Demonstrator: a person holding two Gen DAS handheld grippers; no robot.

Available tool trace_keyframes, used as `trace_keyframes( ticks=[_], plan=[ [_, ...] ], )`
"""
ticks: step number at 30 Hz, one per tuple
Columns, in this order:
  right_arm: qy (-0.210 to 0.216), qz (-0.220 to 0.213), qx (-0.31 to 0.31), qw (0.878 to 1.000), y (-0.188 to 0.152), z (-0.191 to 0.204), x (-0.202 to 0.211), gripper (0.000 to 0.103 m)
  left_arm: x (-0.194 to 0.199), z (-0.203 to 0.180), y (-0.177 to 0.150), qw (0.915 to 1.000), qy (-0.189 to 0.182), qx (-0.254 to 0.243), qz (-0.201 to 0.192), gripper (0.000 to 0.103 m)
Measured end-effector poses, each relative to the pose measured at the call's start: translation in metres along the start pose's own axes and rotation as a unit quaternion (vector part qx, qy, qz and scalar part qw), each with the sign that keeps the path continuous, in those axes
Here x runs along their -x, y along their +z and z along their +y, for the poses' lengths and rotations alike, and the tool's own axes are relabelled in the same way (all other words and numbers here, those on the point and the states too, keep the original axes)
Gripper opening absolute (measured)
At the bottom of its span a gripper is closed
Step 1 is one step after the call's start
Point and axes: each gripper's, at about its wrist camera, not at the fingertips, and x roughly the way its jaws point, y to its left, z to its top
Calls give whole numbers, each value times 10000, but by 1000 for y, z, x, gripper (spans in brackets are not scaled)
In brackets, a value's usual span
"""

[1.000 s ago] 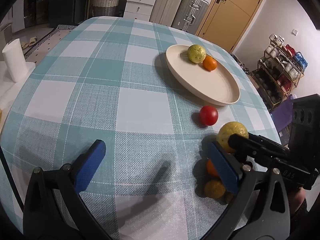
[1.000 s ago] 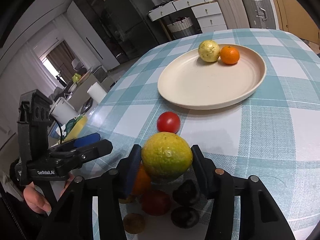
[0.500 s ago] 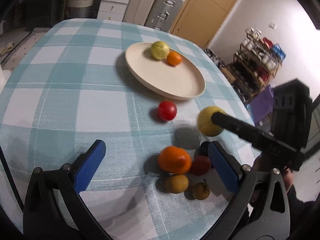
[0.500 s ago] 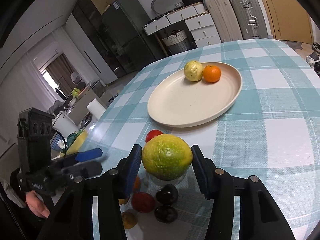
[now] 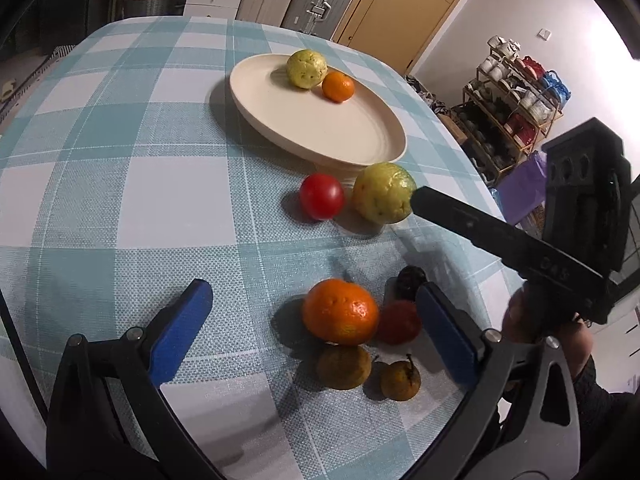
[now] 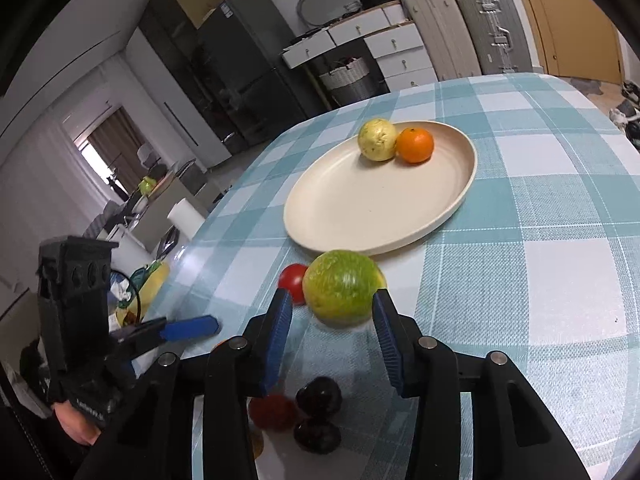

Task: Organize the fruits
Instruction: 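Lift the green-yellow citrus with the right tool while the left tool grasps a tangerine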

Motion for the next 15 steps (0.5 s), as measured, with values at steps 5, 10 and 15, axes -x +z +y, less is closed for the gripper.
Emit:
trace_keyframes(
  ticks=[5,10,15],
  plan=[
    [-61,21,-21,10000,6,-1,-8,53,0,5,2,10000,-31,77,6,101],
    [-150,150,-72,9997,10,-4,-20,53,-1,6,2,10000,-22,66,48,101],
    [-266,275,-20,9993,13,-2,-32,57,-2,5,4,10000,-57,58,48,101]
  ],
)
